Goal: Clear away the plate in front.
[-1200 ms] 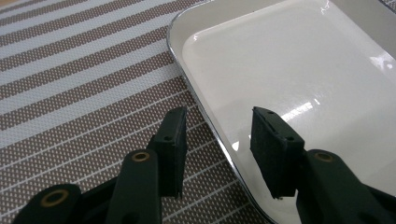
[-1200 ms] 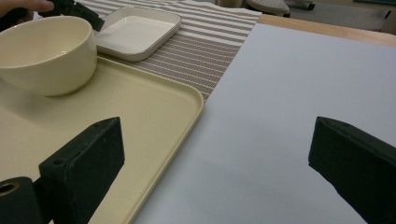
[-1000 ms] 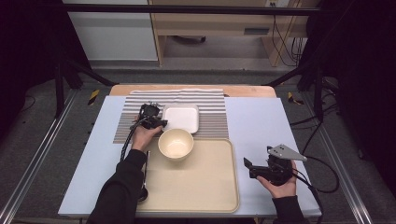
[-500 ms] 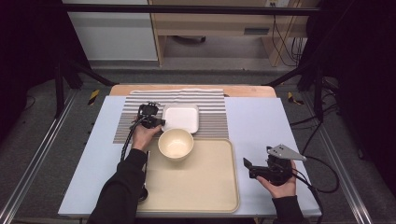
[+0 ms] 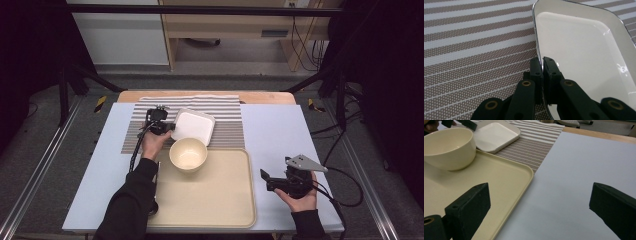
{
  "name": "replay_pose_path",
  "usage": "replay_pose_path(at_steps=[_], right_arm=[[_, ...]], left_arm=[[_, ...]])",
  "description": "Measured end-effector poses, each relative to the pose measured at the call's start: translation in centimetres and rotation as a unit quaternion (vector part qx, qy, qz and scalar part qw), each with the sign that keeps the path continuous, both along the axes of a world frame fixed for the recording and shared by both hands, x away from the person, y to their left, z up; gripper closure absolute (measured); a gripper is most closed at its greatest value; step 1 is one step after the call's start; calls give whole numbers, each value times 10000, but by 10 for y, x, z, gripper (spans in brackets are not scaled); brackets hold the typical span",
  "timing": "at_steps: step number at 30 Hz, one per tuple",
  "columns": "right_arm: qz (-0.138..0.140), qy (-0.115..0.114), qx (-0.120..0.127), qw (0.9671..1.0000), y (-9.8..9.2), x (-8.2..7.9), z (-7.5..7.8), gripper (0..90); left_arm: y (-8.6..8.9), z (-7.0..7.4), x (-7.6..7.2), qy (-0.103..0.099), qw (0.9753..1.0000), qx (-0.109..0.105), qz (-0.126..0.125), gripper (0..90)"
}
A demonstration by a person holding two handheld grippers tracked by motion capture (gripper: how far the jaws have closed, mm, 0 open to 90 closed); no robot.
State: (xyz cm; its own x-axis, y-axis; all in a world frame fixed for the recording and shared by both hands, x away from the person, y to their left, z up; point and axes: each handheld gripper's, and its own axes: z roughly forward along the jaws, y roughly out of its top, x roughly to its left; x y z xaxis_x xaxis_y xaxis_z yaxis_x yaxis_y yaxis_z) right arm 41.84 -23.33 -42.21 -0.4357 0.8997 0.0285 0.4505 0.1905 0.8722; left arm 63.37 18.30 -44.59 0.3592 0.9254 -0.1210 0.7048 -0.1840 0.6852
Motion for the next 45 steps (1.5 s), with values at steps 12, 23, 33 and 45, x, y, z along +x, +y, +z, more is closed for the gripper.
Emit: replay_pose_path(at_steps=[12,23,33,45], right_arm=[[-5,9,-4,10000,0,0,0,37],[-13,-5,9,10000,0,0,1,37],[-16,-29,23,10000,-1,-1,2,37],[-19,-50,51,10000,-1,-2,3,37]], left_arm=[[8,18,-6,-552,9984,44,148,886],[14,43,-16,-1084,9937,-113,258,886],[16,75,-29,-1553,9871,-302,236,886],[15,105,-48,-1861,9811,-520,102,886]])
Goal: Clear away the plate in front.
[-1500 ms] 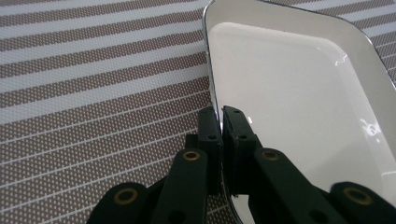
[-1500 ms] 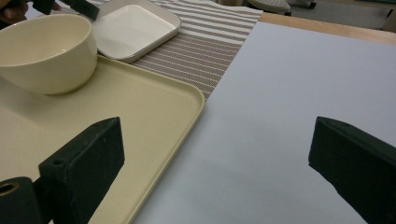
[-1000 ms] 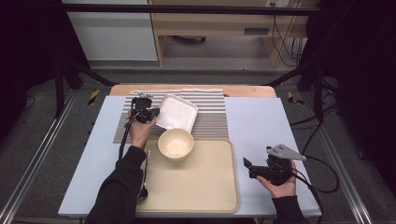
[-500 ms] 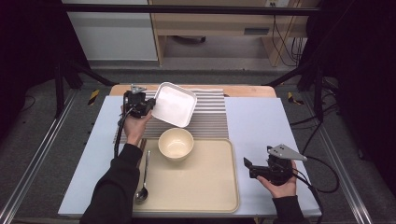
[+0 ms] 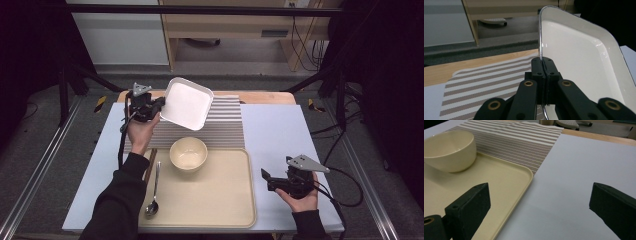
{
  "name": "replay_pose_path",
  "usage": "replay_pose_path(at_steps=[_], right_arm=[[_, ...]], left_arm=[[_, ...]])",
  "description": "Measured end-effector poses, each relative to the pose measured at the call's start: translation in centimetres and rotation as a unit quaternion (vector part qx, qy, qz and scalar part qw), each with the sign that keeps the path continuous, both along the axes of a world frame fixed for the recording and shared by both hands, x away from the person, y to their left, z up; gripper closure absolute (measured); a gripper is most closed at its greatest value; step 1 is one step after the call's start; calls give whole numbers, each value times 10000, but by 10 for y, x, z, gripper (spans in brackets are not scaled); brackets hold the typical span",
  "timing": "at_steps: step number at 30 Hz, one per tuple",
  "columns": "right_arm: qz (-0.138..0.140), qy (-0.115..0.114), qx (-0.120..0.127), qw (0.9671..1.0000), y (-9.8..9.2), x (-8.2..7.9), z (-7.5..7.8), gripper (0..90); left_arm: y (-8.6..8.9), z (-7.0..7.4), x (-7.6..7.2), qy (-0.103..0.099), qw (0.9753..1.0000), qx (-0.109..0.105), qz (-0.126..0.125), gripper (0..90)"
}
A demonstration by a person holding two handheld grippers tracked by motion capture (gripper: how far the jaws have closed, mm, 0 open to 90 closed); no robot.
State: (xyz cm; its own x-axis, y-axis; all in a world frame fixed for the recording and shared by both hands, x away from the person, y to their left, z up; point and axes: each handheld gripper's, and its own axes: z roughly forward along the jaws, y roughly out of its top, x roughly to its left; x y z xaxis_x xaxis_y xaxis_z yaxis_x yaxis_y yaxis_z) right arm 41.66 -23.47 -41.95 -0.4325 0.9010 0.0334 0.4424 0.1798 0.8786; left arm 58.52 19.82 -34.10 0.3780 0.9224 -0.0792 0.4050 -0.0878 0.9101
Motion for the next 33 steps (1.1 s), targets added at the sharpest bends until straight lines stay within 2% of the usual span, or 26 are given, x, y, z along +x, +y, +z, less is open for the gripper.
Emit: replay_pose_path(at_steps=[5,11,12,13,14,17,26,33], right_arm=[[2,-16,4,10000,0,0,0,36],[-6,-25,-10,10000,0,-1,1,33],[-10,-28,-2,10000,0,-1,1,33],[-10,-36,-1,10000,-1,-1,1,33],[-12,-37,18,10000,-1,-2,2,32],[-15,-47,2,10000,-1,-2,2,32],[-1,-45,11,10000,0,-2,2,33],[-18,-60,-4,10000,-1,-3,2,32]], left_arm=[[-1,10,-12,-97,9999,-24,-113,886],[-4,21,-31,-194,9991,-78,-359,886],[-5,22,-33,-312,9986,-45,-434,886],[-6,23,-37,-332,9982,-68,-490,886],[-8,24,-43,-277,9983,-71,-512,886],[-11,26,-53,-303,9974,-34,-648,887],[-16,23,-81,-342,9947,51,-966,887],[-14,13,-103,-278,9930,55,-1150,887]])
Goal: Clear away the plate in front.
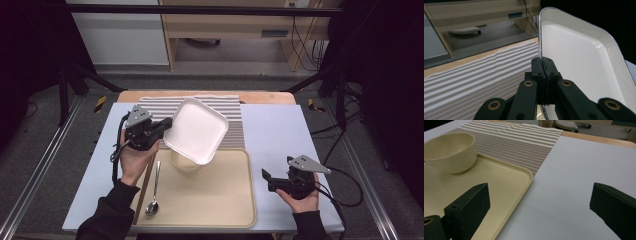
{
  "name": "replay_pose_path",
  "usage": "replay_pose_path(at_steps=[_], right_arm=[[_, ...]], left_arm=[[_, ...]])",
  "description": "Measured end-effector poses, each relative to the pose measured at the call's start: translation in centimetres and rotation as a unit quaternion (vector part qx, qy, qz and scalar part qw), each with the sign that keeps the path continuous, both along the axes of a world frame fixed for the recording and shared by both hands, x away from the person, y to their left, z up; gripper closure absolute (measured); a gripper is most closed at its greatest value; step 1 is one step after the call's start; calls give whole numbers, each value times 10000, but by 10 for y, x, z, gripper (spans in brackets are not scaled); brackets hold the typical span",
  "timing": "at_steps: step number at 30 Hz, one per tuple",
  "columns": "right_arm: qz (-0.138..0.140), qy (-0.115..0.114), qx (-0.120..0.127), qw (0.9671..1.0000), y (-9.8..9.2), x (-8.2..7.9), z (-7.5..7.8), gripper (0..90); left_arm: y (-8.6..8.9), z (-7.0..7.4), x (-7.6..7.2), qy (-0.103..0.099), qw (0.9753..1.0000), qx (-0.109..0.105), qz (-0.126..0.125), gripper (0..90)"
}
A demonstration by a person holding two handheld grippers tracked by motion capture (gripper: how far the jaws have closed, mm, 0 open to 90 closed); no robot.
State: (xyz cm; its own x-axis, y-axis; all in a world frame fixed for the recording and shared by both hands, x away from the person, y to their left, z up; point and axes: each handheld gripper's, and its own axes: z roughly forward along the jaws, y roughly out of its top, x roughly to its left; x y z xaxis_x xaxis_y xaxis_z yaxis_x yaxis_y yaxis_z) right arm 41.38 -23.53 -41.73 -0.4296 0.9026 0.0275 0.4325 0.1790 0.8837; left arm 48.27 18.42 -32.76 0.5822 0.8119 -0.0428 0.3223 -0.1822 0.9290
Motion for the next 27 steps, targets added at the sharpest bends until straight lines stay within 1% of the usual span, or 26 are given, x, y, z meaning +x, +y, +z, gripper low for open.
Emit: replay_pose_path(at_steps=[6,9,13,14,17,21,27], right_arm=[[7,1,12,10000,0,0,0,32],[9,6,-8,10000,0,0,-1,31],[14,-1,-11,10000,0,0,0,31],[14,0,-5,10000,0,0,0,30],[13,-16,21,10000,0,-1,1,30],[33,-30,31,10000,-1,-1,1,30],[64,-53,6,10000,0,-2,3,29]], left_arm=[[-3,-10,-16,22,9998,-18,-182,887],[-7,-12,-20,38,9996,85,-254,887],[-10,-17,-26,78,9994,147,-311,887],[-11,-18,-27,97,9993,186,-321,887],[-12,-23,-31,195,9991,180,-344,887],[-13,-30,-39,289,9984,256,-403,887],[-19,-37,-47,385,9973,370,-498,887]])
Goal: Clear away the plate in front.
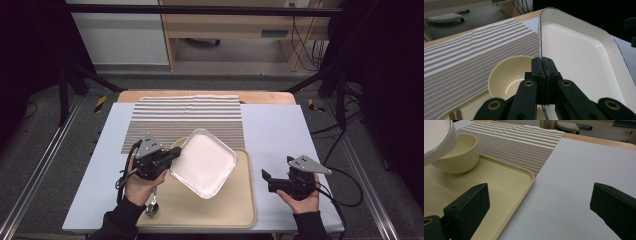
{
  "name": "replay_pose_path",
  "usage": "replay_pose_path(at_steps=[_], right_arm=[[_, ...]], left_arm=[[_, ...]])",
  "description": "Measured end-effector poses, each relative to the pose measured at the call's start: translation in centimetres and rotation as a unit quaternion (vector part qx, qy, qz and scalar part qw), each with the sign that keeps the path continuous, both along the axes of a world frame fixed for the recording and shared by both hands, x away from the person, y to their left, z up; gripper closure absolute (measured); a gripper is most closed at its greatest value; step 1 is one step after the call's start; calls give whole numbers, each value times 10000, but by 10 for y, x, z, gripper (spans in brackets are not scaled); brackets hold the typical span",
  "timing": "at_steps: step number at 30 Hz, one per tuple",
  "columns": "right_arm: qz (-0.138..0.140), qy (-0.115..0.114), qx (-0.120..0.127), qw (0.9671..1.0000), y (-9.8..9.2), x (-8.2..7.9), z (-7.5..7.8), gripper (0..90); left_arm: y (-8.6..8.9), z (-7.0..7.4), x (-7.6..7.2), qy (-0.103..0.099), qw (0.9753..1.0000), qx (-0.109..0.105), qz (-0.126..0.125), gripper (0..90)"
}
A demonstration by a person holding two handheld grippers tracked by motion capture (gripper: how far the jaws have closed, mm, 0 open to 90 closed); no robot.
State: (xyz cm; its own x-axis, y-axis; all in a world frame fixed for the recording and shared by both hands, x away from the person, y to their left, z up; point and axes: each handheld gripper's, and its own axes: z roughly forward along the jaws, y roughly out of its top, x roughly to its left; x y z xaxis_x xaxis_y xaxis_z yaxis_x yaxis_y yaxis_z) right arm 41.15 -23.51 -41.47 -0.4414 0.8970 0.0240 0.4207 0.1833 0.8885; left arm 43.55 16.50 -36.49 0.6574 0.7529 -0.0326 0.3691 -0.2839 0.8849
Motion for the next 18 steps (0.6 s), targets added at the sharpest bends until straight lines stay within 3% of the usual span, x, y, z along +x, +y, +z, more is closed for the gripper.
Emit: replay_pose_path(at_steps=[18], right_arm=[[16,-8,17,10000,0,-2,2,29]], left_arm=[[-21,-33,-16,410,9983,369,-185,887]])
